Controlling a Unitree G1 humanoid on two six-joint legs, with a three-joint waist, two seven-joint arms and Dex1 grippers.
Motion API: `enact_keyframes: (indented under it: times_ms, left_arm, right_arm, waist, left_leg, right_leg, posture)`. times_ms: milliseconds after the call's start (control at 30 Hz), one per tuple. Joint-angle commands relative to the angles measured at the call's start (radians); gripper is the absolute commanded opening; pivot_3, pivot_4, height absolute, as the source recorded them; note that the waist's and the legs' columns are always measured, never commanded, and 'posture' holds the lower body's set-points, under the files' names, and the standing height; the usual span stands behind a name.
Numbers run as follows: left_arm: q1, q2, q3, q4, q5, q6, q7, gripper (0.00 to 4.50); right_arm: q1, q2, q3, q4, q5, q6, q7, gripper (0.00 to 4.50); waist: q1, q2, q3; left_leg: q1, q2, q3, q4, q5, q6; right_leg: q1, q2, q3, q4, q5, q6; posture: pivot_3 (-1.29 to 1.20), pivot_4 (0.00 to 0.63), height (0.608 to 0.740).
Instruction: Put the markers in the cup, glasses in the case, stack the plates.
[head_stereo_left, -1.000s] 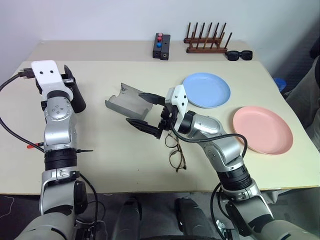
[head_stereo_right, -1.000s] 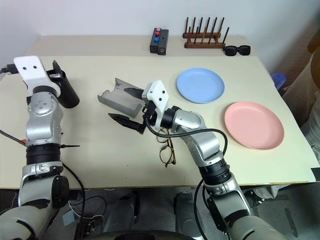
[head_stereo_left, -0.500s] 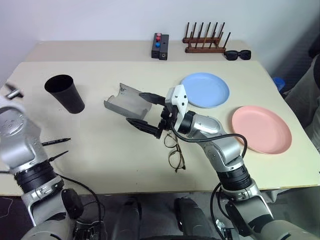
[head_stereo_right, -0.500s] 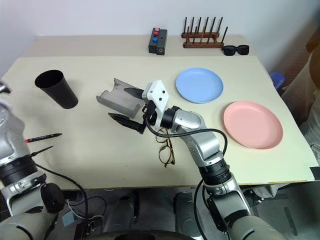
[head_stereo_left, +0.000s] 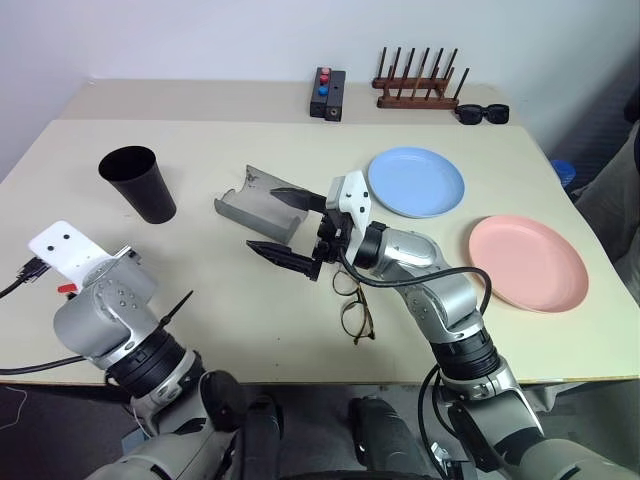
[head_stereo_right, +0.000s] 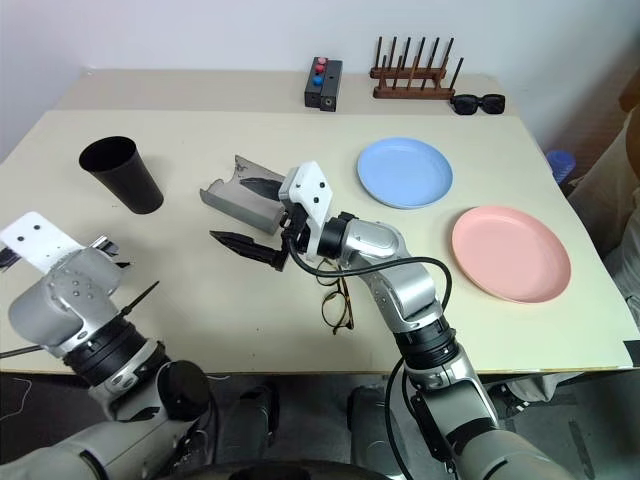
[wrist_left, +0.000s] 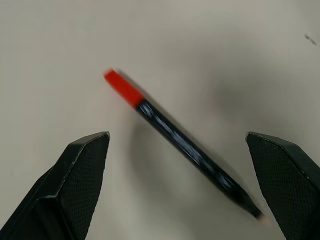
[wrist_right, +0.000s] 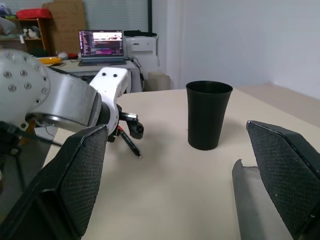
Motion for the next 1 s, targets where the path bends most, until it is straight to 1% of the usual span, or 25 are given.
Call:
enact_keyframes:
  times_ms: [33, 167, 267, 567, 600, 633, 667, 733, 800, 867, 900, 1000]
  left_arm:
    - [-0.048, -0.012, 0.039, -0.002, 0.032, 0.028, 0.007, 4.48]
    - [-0.109, -0.027, 0.101, 0.045, 0.074, 0.055, 0.032, 4.48]
    - [-0.119, -0.016, 0.114, 0.076, 0.104, 0.056, 0.037, 4.48]
    - [-0.148, 0.013, 0.169, 0.168, 0.110, -0.020, 0.026, 4.48]
    - [-0.152, 0.012, 0.180, 0.172, 0.108, -0.025, 0.026, 3.98]
    - [-0.154, 0.011, 0.189, 0.174, 0.107, -0.031, 0.029, 3.70]
    - [-0.156, 0.009, 0.200, 0.175, 0.105, -0.037, 0.031, 3.23]
    - [-0.163, 0.007, 0.219, 0.177, 0.103, -0.042, 0.036, 2.24]
    - [-0.167, 0.006, 0.229, 0.180, 0.102, -0.045, 0.038, 1.11]
    - [-0.165, 0.009, 0.233, 0.180, 0.102, -0.056, 0.040, 0.24]
    - [-0.165, 0.011, 0.236, 0.180, 0.102, -0.062, 0.042, 0.11]
    - [-0.172, 0.016, 0.251, 0.173, 0.090, -0.092, 0.044, 0.11]
  right_arm:
    - [-0.003, 0.000, 0.008, -0.026, -0.005, -0.027, 0.008, 4.50]
    - [0.003, -0.003, 0.010, -0.030, -0.014, -0.031, 0.003, 4.50]
    - [0.005, -0.003, 0.010, -0.031, -0.015, -0.032, 0.001, 4.50]
    - [0.008, -0.006, 0.018, -0.051, -0.011, -0.022, 0.010, 4.50]
    - [0.006, -0.006, 0.017, -0.052, -0.010, -0.020, 0.011, 4.50]
    - [0.004, -0.007, 0.017, -0.052, -0.009, -0.019, 0.012, 4.50]
    - [0.004, -0.008, 0.017, -0.053, -0.009, -0.018, 0.013, 4.50]
    - [0.005, -0.013, 0.018, -0.055, -0.008, -0.013, 0.019, 4.50]
    - [0.007, -0.018, 0.018, -0.057, -0.006, -0.007, 0.025, 4.50]
    - [0.008, -0.030, 0.022, -0.060, -0.003, 0.004, 0.038, 4.50]
    - [0.007, -0.038, 0.024, -0.061, -0.003, 0.009, 0.046, 4.50]
    - [0.003, -0.061, 0.033, -0.058, -0.012, 0.015, 0.070, 4.50]
  waist:
    - [0.000, 0.000, 0.000]
    - [0.000, 0.000, 0.000]
    - [0.000, 0.000, 0.000]
    - [-0.001, 0.000, 0.000]
    - [-0.001, 0.000, 0.000]
    - [-0.002, 0.000, 0.000]
    - [-0.004, 0.000, 0.000]
    - [-0.010, 0.000, 0.000]
    - [-0.017, 0.000, 0.000]
    - [-0.019, 0.000, 0.000]
    - [-0.020, 0.000, 0.000]
    - [-0.021, 0.000, 0.000]
  left_leg:
    - [0.000, 0.000, 0.000, 0.000, 0.000, 0.000]
    - [0.000, 0.000, 0.000, 0.000, 0.000, 0.000]
    - [0.000, 0.000, 0.000, 0.000, 0.000, 0.000]
    - [0.000, 0.000, 0.000, 0.000, 0.000, 0.000]
    - [0.000, 0.000, 0.000, 0.000, 0.000, 0.000]
    - [0.000, 0.000, 0.000, 0.000, 0.000, 0.000]
    - [0.000, 0.000, 0.000, 0.000, 0.000, 0.000]
    - [0.000, 0.000, 0.000, -0.001, 0.000, 0.000]
    - [0.000, 0.000, 0.000, -0.001, 0.000, 0.000]
    - [0.000, 0.000, 0.000, -0.001, 0.000, 0.000]
    - [0.000, 0.000, 0.000, -0.001, 0.000, 0.000]
    - [0.000, 0.000, 0.000, -0.001, 0.000, 0.000]
  right_leg:
    - [0.000, 0.000, 0.000, 0.000, 0.000, 0.000]
    - [0.000, 0.000, 0.000, 0.000, 0.000, 0.000]
    - [0.000, 0.000, 0.000, 0.000, 0.000, 0.000]
    - [0.000, 0.000, 0.000, 0.000, 0.000, 0.000]
    - [0.000, 0.000, 0.000, 0.000, 0.000, 0.000]
    - [0.000, 0.000, 0.000, 0.000, 0.000, 0.000]
    - [0.000, 0.000, 0.000, 0.000, 0.000, 0.000]
    - [0.000, 0.000, 0.000, 0.000, 0.000, 0.000]
    - [0.000, 0.000, 0.000, 0.000, 0.000, 0.000]
    - [0.000, 0.000, 0.000, 0.000, 0.000, 0.000]
    - [0.000, 0.000, 0.000, 0.000, 0.000, 0.000]
    - [0.000, 0.000, 0.000, 0.000, 0.000, 0.000]
  posture:
    - [0.00, 0.150, 0.740]
    - [0.00, 0.150, 0.740]
    - [0.00, 0.150, 0.740]
    - [0.00, 0.150, 0.740]
    - [0.00, 0.150, 0.740]
    - [0.00, 0.150, 0.740]
    - [0.00, 0.150, 0.740]
    - [0.00, 0.150, 0.740]
    - [0.00, 0.150, 0.740]
    - [0.00, 0.150, 0.740]
    - [0.00, 0.150, 0.740]
    - [0.00, 0.150, 0.740]
